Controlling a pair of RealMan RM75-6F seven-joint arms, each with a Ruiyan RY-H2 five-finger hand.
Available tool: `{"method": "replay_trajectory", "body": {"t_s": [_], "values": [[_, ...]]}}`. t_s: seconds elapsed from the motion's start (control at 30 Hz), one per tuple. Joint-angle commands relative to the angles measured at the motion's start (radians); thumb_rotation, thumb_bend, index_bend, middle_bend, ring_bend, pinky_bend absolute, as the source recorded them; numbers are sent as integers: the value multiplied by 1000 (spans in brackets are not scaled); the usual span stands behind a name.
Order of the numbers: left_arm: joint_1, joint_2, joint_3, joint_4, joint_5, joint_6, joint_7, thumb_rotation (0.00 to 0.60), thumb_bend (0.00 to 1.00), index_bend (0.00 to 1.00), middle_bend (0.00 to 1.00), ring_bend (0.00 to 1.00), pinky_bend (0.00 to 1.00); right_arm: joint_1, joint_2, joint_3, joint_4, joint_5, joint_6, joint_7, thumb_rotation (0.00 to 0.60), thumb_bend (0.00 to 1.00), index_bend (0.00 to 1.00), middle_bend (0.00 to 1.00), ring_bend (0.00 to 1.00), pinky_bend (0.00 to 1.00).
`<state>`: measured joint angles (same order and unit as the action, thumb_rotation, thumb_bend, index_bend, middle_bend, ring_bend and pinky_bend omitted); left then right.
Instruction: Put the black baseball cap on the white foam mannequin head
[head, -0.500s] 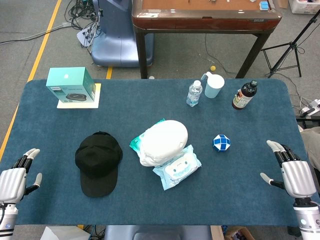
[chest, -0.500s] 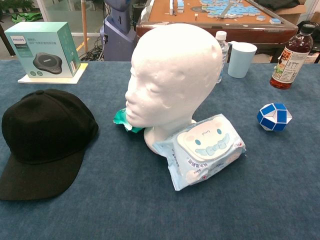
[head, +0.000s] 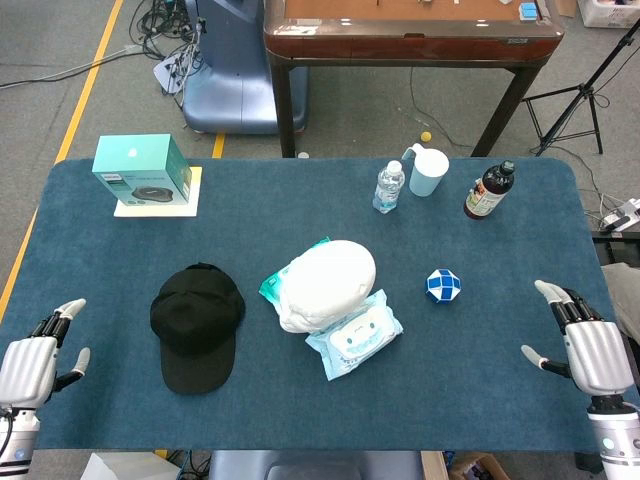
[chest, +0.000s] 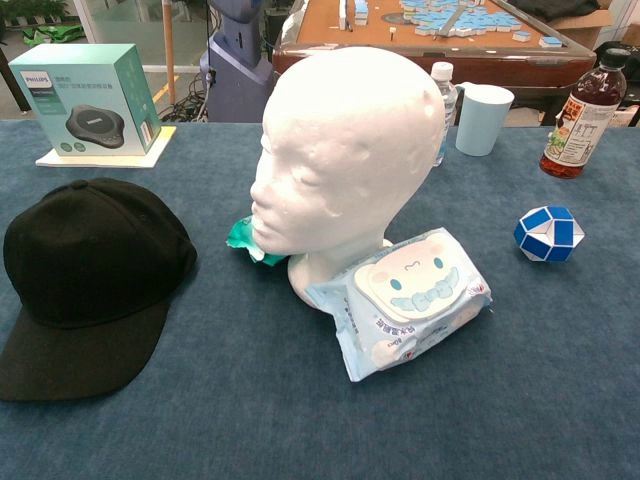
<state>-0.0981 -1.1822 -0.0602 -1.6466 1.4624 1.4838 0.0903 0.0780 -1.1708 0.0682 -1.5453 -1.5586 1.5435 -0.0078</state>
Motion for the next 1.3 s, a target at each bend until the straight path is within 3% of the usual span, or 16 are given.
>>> {"method": "replay_trajectory", "body": {"t_s": [0.03, 0.1, 0.3, 0.57, 0.63, 0.9, 1.0, 1.13, 1.3], "values": [[9, -1, 21, -22, 44, 23, 1, 600, 217, 160, 253, 302, 456, -2, 1, 0, -2, -6, 7, 1, 600, 0, 142, 211, 180, 416], [16, -6, 36, -32, 83, 44, -2, 600, 153, 226, 317, 341, 475, -4, 2, 0, -3, -11, 14, 3, 600, 0, 142, 213, 180, 416], [25, -28, 76, -46, 187, 81, -13, 600, 84, 407, 487, 439, 512, -3, 6, 1, -5, -11, 14, 6, 600, 0, 149, 216, 180, 416], [-1, 10, 147, -106, 267, 15, -119, 600, 79, 465, 545, 475, 525, -3, 7, 2, -6, -8, 12, 4, 600, 0, 150, 216, 180, 416], [-16, 27, 163, -119, 276, -23, -119, 600, 145, 454, 544, 475, 527, -3, 6, 2, -7, -9, 13, 3, 600, 0, 152, 219, 180, 416], [-53, 22, 168, -148, 257, -106, -102, 600, 660, 424, 534, 501, 569, -5, 8, 2, -9, -7, 13, 4, 600, 0, 164, 226, 180, 416], [-65, 9, 157, -144, 236, -130, -77, 600, 789, 424, 534, 507, 590, -6, 10, 3, -9, -7, 16, 8, 600, 0, 164, 229, 180, 416], [-83, 1, 148, -159, 203, -171, -60, 600, 912, 423, 534, 513, 609, -8, 9, 5, -3, -13, 26, 20, 600, 0, 164, 231, 180, 416], [-111, -7, 142, -187, 178, -223, -39, 600, 975, 413, 528, 515, 619, -8, 11, 4, -3, -10, 22, 20, 600, 0, 164, 233, 180, 416]]}}
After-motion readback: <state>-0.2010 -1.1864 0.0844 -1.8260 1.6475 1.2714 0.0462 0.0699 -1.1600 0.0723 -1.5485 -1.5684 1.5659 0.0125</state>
